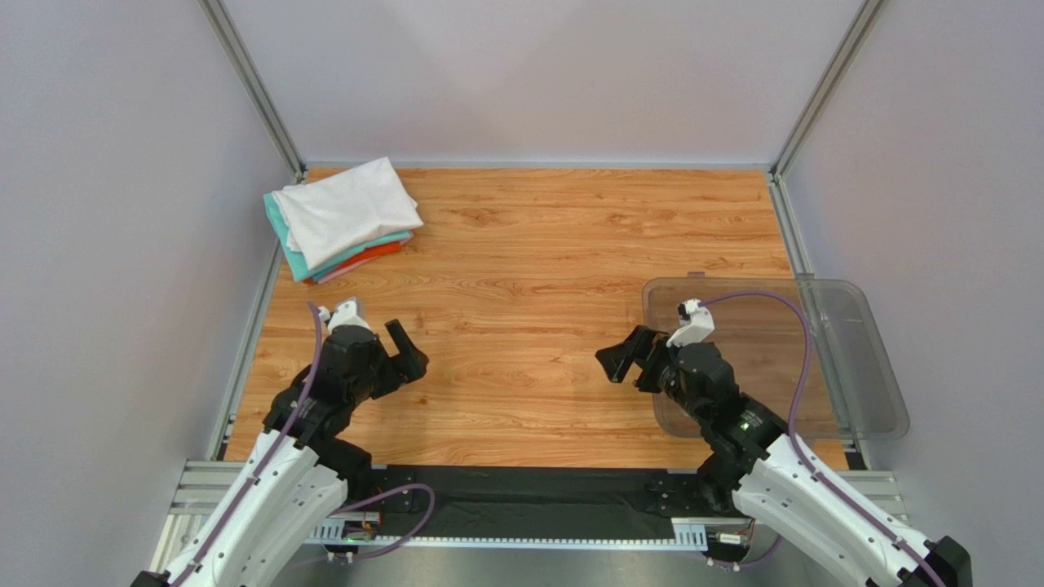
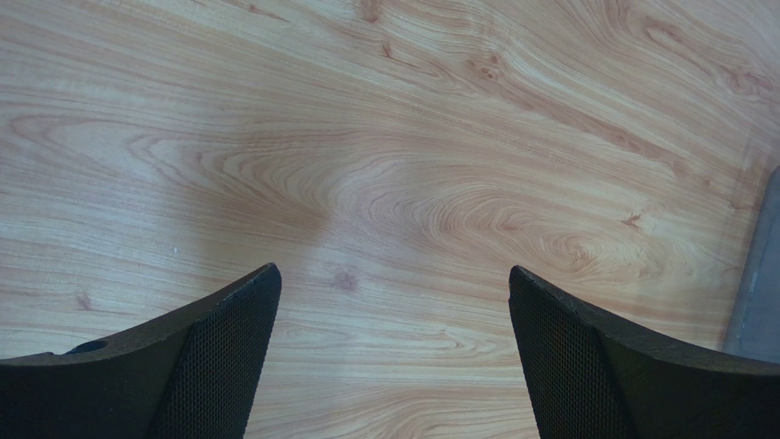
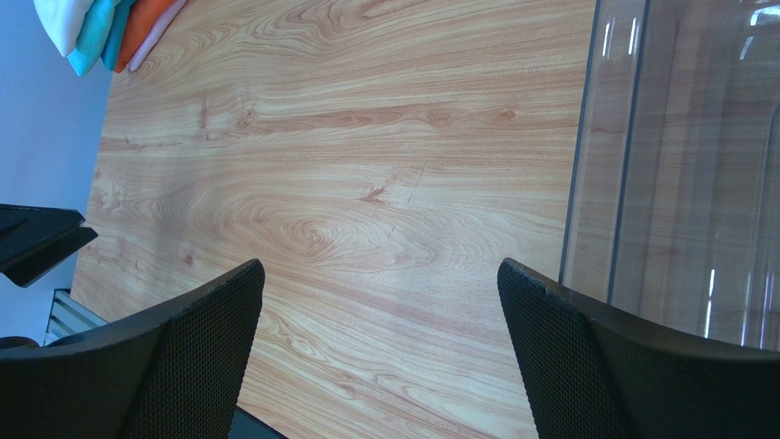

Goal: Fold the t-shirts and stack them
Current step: Reset both grippers

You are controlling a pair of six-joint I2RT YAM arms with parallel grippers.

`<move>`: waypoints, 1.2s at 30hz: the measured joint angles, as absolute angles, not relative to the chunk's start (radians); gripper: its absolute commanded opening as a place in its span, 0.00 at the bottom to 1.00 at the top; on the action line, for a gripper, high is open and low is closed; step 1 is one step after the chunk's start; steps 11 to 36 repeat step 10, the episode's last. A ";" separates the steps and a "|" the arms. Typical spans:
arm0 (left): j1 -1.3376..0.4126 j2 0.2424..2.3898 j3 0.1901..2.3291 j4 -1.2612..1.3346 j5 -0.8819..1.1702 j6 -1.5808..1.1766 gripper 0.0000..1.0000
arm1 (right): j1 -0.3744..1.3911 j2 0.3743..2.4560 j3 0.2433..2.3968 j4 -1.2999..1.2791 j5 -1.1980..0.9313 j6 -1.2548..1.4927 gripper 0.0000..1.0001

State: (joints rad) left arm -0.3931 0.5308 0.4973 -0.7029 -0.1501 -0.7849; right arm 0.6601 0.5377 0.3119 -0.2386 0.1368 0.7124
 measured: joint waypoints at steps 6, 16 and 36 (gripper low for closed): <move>-0.393 0.485 0.493 -0.703 -0.150 -0.792 1.00 | 0.660 0.533 0.312 -0.244 0.134 0.718 1.00; -0.393 0.461 0.487 -0.702 -0.150 -0.799 1.00 | 0.660 0.533 0.312 -0.244 0.129 0.719 1.00; -0.393 0.461 0.487 -0.702 -0.150 -0.799 1.00 | 0.660 0.533 0.312 -0.244 0.129 0.719 1.00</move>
